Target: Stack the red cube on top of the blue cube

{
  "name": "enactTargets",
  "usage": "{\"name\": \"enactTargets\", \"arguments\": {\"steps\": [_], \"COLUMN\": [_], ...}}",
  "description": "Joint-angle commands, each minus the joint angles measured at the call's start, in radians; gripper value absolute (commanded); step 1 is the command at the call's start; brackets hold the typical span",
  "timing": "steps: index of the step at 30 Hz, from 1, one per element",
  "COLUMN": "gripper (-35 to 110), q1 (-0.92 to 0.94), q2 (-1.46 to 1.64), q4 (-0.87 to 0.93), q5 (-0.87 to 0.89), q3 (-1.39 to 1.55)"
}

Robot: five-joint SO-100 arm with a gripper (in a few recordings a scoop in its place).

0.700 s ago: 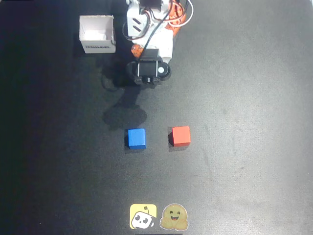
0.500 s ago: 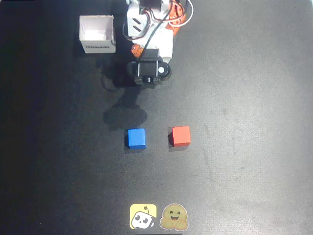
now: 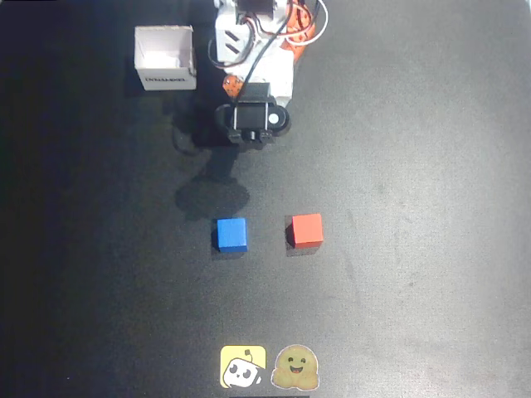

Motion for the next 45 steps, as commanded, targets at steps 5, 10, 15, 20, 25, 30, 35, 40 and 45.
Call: {"name": "enactTargets", "arguments": {"steps": [5,10,15,20,25,30,35,40,45], "gripper": [0,0,0,0,0,0,0,0,0], "q1": [-0.003,-0.003,-0.009,-0.018,-0.044,-0.087,-0.138,-0.189,-0.21], "q2": [0.003,0.003,0.003,-0.018,-0.244,-0.58,-0.779,-1.042,-1.276], "q4": [-0.009,0.023,0.052,0.064,0.038,0.057,0.018,-0.051,-0.133], "q5": [-0.003,-0.003,-0.003,-0.002,-0.003,-0.012,-0.012,-0.028,-0.043], "q3": [-0.029,-0.067,-0.104,-0.158,-0.319,-0.606,-0.749,-0.908,-1.04]}}
